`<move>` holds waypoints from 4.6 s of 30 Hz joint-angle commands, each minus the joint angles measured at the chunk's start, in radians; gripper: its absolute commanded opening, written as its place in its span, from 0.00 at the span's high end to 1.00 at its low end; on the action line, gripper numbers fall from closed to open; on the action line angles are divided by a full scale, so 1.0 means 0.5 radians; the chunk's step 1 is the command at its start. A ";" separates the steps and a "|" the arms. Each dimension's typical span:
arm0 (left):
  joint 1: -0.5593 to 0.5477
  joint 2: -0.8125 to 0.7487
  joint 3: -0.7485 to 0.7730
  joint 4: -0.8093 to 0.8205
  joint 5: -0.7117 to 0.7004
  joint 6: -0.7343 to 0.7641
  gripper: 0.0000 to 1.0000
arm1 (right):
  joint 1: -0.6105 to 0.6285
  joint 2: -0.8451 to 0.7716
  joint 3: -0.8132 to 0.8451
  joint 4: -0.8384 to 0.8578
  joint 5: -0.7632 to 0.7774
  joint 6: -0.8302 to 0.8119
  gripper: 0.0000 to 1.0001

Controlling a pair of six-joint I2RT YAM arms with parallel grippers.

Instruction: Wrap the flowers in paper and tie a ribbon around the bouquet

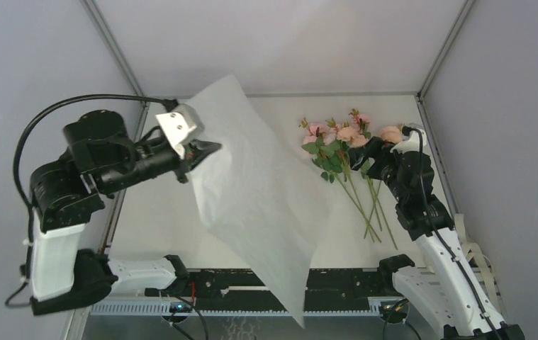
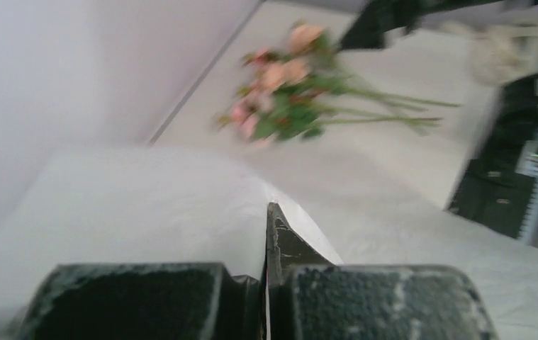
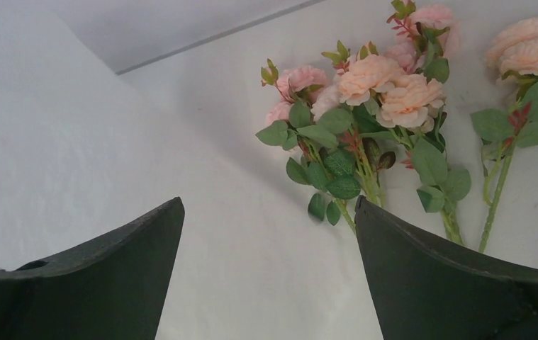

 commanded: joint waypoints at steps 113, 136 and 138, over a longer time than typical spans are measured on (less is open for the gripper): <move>2.947 0.207 -2.472 1.771 0.834 -0.858 1.00 | -0.351 1.240 0.163 -0.035 -0.642 0.057 1.00; 2.938 -0.197 -2.429 1.484 0.490 -0.412 0.18 | -0.677 1.337 0.477 -0.592 0.143 -0.138 0.42; 2.885 -0.251 -2.404 1.362 0.511 -0.272 0.18 | -0.755 1.449 0.503 -0.547 0.097 -0.139 0.42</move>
